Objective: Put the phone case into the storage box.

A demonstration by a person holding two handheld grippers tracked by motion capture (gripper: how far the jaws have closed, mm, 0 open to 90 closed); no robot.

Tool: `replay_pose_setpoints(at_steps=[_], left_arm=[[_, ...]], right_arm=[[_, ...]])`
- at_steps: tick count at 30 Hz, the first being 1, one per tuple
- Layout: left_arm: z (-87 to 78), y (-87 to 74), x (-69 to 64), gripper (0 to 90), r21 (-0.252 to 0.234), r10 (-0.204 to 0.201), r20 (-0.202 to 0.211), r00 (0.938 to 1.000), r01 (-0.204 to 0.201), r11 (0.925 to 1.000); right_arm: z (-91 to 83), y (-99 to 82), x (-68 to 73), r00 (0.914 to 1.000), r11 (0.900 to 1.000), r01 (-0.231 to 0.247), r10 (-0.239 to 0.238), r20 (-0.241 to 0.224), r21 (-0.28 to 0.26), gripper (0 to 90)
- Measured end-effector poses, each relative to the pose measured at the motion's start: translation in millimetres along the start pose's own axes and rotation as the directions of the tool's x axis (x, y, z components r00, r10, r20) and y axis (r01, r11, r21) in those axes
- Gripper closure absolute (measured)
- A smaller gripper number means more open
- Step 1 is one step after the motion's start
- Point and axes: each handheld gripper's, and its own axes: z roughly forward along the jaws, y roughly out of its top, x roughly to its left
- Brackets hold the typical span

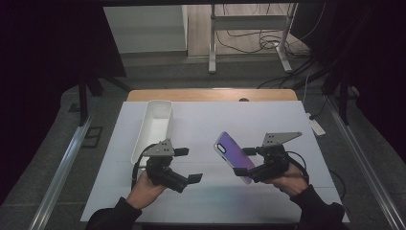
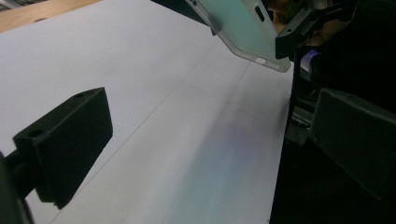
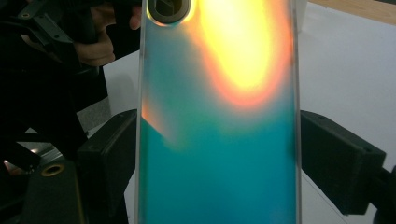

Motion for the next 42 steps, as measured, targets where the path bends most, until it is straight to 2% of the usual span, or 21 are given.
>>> replay_pose_setpoints(at_steps=[5, 24, 29, 33, 38, 39, 41, 42], left_arm=[[4.9, 4.1, -1.0, 0.0, 0.002, 0.008, 0.023, 0.9997, -0.008, 1.0000], [19.2, 17.8, 2.8, 0.3, -0.005, -0.019, 0.101, 0.9948, 0.019, 0.9998], [22.3, 21.6, 2.5, 0.7, 0.001, -0.007, 0.133, 0.9910, 0.007, 1.0000], [23.9, 23.9, 2.0, 1.9, 0.002, 0.002, 0.145, 0.9895, -0.002, 1.0000], [24.1, 25.4, 1.3, 10.4, 0.003, 0.018, 0.152, 0.9883, -0.018, 0.9998], [22.8, 25.3, 0.6, 14.6, -0.005, 0.025, 0.161, 0.9867, -0.025, 0.9997], [21.3, 25.4, 0.4, 29.2, -0.008, 0.028, 0.169, 0.9852, -0.027, 0.9996], [19.9, 25.4, 0.2, 29.2, -0.010, 0.025, 0.169, 0.9852, -0.024, 0.9997]], right_arm=[[2.4, 1.6, 0.8, 1.0000, 1.0000, 0.005, -0.005, -0.007, -0.003, 16.7], [13.7, 10.5, 9.7, 0.9985, 0.9995, 0.032, -0.032, -0.045, 0.001, 16.7], [16.9, 12.6, 12.5, 0.9978, 0.9992, 0.039, -0.039, -0.054, 0.003, 16.7], [18.1, 13.7, 13.6, 0.9973, 0.9990, 0.044, -0.044, -0.059, 0.003, 16.7], [19.0, 14.5, 15.2, 0.9968, 0.9988, 0.049, -0.048, -0.064, 0.004, 16.7], [19.0, 14.5, 15.2, 0.9967, 0.9988, 0.049, -0.049, -0.064, 0.003, 16.7], [18.8, 14.4, 15.3, 0.9967, 0.9988, 0.049, -0.048, -0.065, 0.003, 16.7], [18.5, 14.3, 15.4, 0.9966, 0.9987, 0.050, -0.050, -0.066, 0.002, 16.7]])
